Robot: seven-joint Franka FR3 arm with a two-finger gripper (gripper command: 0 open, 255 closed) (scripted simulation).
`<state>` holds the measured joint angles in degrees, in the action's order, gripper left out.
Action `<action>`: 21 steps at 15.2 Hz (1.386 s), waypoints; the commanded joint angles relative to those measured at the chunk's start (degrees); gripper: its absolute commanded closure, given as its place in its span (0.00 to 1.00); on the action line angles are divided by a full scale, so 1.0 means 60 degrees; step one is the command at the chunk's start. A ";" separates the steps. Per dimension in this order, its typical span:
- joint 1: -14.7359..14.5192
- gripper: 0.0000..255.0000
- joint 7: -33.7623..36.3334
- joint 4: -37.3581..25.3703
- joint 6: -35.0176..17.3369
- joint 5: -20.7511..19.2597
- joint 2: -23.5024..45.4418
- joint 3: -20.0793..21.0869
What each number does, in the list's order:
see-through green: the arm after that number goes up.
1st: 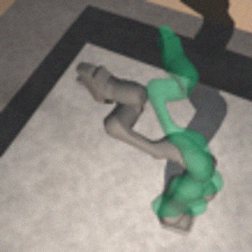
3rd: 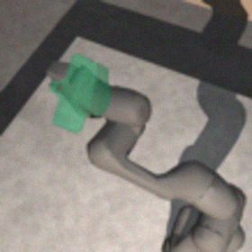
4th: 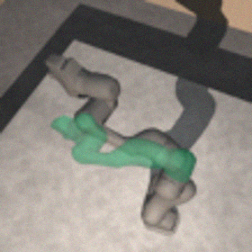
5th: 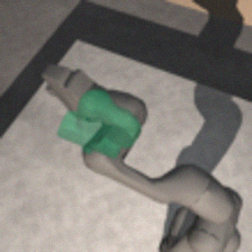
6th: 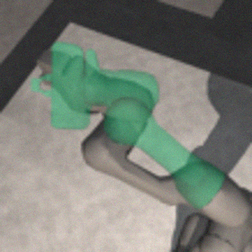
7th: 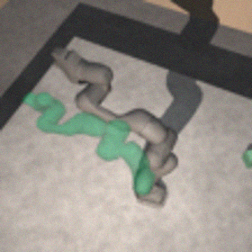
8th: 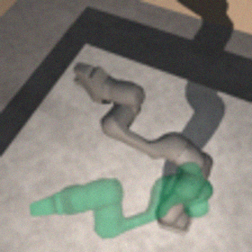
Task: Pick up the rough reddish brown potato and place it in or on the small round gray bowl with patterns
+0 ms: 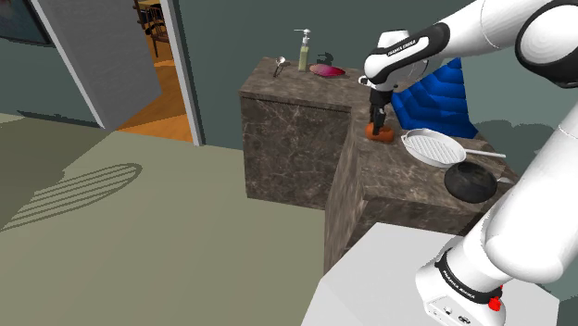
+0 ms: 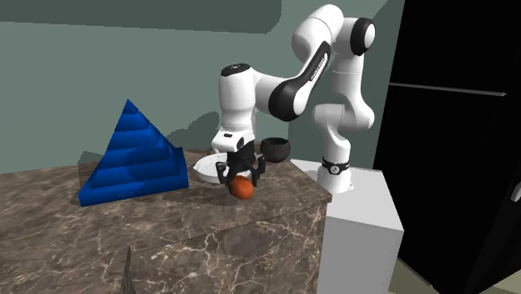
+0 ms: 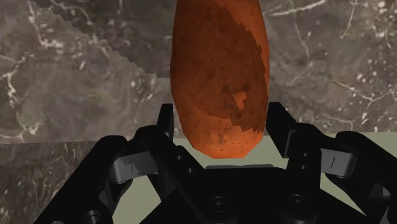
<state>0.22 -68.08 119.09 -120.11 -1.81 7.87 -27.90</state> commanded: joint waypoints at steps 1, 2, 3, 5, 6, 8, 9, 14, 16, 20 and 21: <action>-0.0013 1.00 0.0026 -0.0150 0.0258 -0.0058 -0.0117 -0.0010; -0.0021 1.00 0.0040 -0.0212 0.0379 -0.0089 -0.0182 -0.0014; -0.0029 1.00 0.0054 -0.0277 0.0500 -0.0119 -0.0245 -0.0016; -0.0043 1.00 0.0080 -0.0411 0.0742 -0.0175 -0.0365 -0.0020; -0.0050 1.00 0.0091 -0.0482 0.0864 -0.0200 -0.0422 -0.0022; -0.0062 1.00 0.0111 -0.0629 0.1108 -0.0249 -0.0530 -0.0023; -0.0068 1.00 0.0120 -0.0706 0.1230 -0.0271 -0.0581 -0.0023; -0.0093 1.00 0.0151 -0.1120 0.1845 -0.0364 -0.0803 -0.0018; -0.0102 1.00 0.0157 -0.1301 0.2093 -0.0394 -0.0877 -0.0015; -0.0117 1.00 0.0161 -0.1689 0.2590 -0.0440 -0.0998 -0.0007; -0.0120 1.00 0.0160 -0.1791 0.2714 -0.0449 -0.1023 -0.0005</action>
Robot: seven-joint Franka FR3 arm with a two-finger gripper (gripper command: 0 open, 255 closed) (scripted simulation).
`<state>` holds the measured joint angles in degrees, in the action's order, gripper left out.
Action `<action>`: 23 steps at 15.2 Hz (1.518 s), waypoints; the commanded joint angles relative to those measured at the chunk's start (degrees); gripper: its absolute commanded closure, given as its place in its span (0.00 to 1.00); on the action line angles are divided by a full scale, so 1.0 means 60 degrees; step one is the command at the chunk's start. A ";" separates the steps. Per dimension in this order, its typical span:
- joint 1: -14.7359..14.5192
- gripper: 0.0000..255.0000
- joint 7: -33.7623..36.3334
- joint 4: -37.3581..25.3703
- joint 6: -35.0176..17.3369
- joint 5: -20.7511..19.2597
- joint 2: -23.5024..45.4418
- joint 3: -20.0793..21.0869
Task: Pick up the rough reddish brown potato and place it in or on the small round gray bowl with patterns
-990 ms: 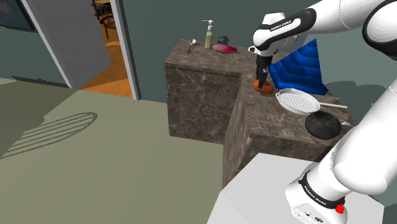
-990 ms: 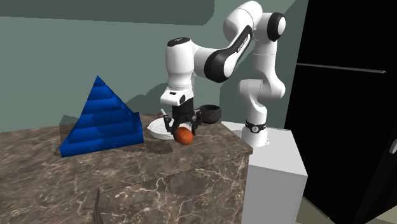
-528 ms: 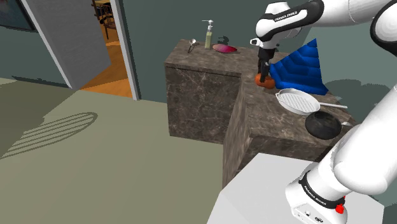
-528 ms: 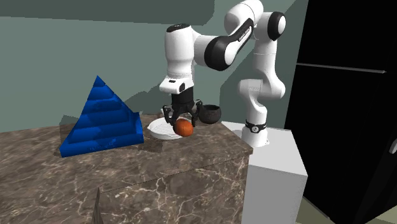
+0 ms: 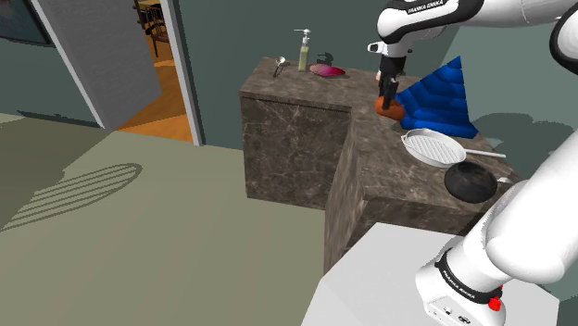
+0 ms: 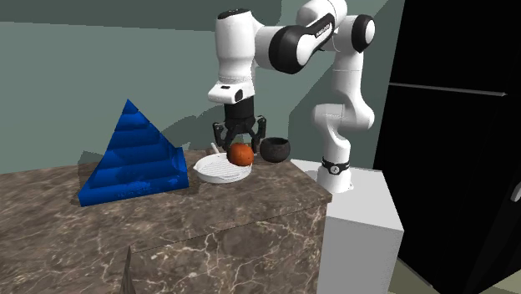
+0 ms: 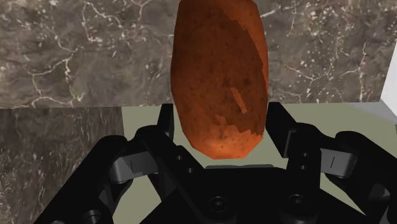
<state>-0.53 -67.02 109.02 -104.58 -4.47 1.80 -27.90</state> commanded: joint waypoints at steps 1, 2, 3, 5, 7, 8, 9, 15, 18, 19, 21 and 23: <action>0.0001 1.00 -0.0018 -0.0218 0.0250 -0.0012 -0.0034 -0.0002; -0.0002 1.00 -0.0020 -0.0325 0.0375 -0.0020 -0.0054 0.0000; -0.0004 1.00 -0.0024 -0.0434 0.0500 -0.0026 -0.0072 0.0002; -0.0009 1.00 -0.0033 -0.0659 0.0752 -0.0035 -0.0102 0.0005; -0.0012 1.00 -0.0042 -0.0834 0.0940 -0.0039 -0.0118 0.0007; -0.0019 1.00 0.0018 -0.0414 0.0888 -0.0232 -0.0527 0.0004; -0.0015 1.00 0.0077 -0.0011 0.0851 -0.0424 -0.0934 0.0004; 0.0283 1.00 0.0361 0.2101 0.0928 -0.1491 -0.3313 0.0122; 0.0567 1.00 0.0412 0.2989 0.1137 -0.1948 -0.4468 0.0217; 0.0675 1.00 0.0411 0.3263 0.1229 -0.2089 -0.4849 0.0249; 0.0909 1.00 0.0383 0.3778 0.1447 -0.2355 -0.5607 0.0309; 0.1164 1.00 0.0315 0.4249 0.1705 -0.2601 -0.6357 0.0364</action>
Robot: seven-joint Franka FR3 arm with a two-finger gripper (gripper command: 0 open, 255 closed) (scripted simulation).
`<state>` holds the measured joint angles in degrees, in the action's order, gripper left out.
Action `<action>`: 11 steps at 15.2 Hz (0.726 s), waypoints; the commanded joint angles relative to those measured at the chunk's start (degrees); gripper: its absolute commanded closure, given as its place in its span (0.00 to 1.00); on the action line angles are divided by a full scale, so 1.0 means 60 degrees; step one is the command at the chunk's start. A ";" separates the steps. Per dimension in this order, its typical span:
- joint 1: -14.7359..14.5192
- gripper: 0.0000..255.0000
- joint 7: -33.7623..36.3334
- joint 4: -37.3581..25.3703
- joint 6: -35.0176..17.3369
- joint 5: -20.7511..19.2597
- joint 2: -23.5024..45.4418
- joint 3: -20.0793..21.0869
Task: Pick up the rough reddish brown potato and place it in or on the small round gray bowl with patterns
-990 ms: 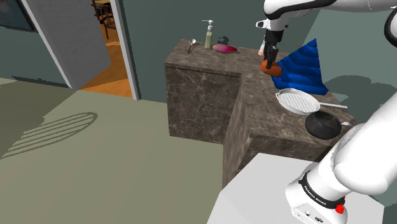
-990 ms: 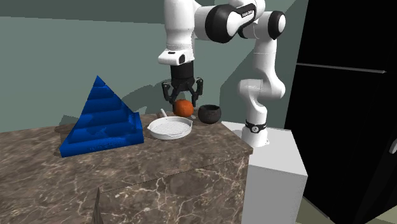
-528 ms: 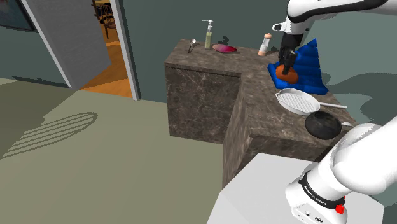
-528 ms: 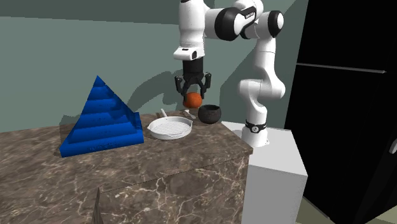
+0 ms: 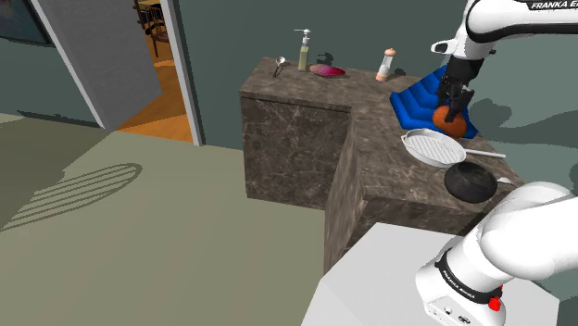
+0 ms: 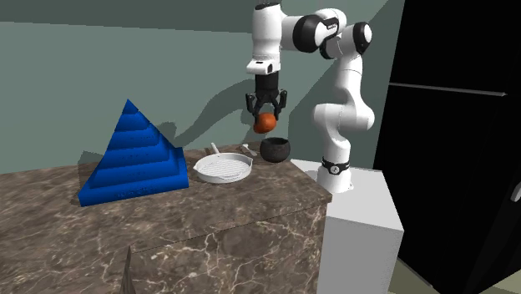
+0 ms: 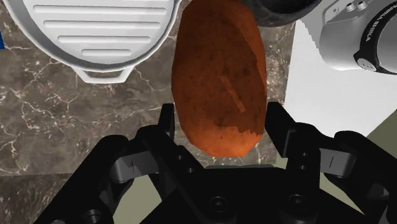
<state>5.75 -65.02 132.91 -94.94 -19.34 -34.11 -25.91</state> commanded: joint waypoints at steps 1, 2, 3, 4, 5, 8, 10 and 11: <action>0.0254 1.00 -0.0068 0.0487 0.0243 -0.0239 -0.0745 0.0056; 0.0393 1.00 -0.0128 0.0696 0.0395 -0.0352 -0.1116 0.0079; 0.0537 1.00 -0.0199 0.0894 0.0557 -0.0462 -0.1485 0.0099; 0.0685 1.00 -0.0280 0.1081 0.0727 -0.0569 -0.1851 0.0116; 0.0834 1.00 -0.0372 0.1257 0.0905 -0.0674 -0.2215 0.0130; 0.1298 1.00 -0.0709 0.1717 0.1483 -0.0986 -0.3290 0.0148; 0.1574 1.00 -0.0944 0.1932 0.1838 -0.1163 -0.3887 0.0143; 0.1592 1.00 -0.0927 0.2068 0.1732 -0.1204 -0.3917 0.0100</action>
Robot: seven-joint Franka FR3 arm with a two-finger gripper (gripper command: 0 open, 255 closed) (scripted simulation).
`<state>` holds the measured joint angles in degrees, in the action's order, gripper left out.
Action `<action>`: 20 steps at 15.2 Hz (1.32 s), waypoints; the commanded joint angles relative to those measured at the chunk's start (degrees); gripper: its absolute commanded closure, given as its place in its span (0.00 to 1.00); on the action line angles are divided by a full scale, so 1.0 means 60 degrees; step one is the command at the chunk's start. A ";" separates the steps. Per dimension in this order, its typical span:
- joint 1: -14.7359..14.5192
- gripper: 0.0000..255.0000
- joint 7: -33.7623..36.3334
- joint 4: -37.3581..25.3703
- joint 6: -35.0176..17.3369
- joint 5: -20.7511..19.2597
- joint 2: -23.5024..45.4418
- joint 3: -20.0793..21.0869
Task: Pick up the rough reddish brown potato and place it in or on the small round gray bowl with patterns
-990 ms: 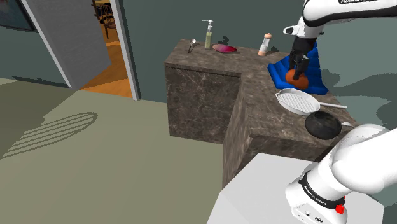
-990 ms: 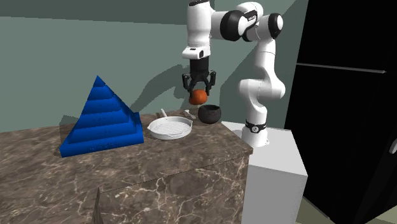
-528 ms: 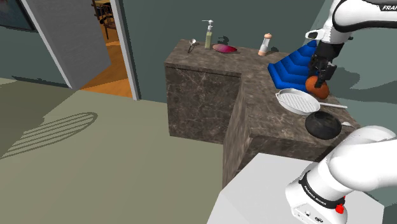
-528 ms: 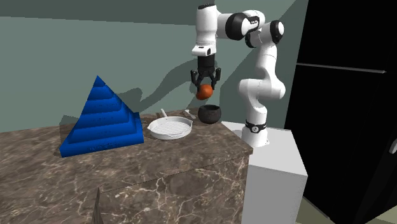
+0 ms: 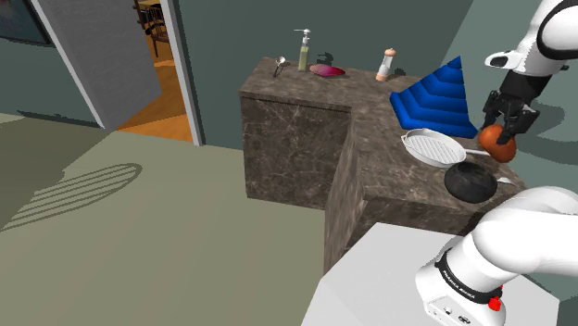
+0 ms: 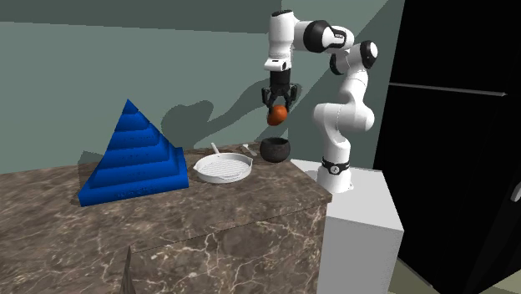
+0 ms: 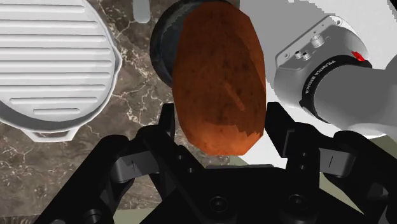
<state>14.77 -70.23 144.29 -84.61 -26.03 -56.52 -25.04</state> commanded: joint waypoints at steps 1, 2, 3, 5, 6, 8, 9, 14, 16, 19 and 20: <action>0.0107 1.00 -0.0041 0.0307 -0.0095 -0.0131 -0.0210 -0.0089; 0.0124 1.00 -0.0023 0.0440 -0.0201 -0.0174 -0.0236 -0.0135; 0.0142 1.00 -0.0005 0.0572 -0.0308 -0.0219 -0.0261 -0.0182; 0.0178 1.00 0.0032 0.0832 -0.0525 -0.0312 -0.0302 -0.0280; 0.0197 1.00 0.0050 0.0960 -0.0635 -0.0360 -0.0320 -0.0330; 0.0234 1.00 0.0086 0.1211 -0.0857 -0.0461 -0.0348 -0.0436; 0.0253 1.00 0.0104 0.1335 -0.0970 -0.0514 -0.0358 -0.0490; 0.0351 1.00 0.0194 0.1932 -0.1553 -0.0795 -0.0365 -0.0782; 0.0383 1.00 0.0224 0.2115 -0.1746 -0.0893 -0.0351 -0.0883; 0.0383 1.00 0.0224 0.2115 -0.1746 -0.0893 -0.0351 -0.0883; 0.0383 1.00 0.0224 0.2115 -0.1746 -0.0893 -0.0351 -0.0883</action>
<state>17.04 -68.89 156.93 -95.06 -31.36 -58.60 -30.32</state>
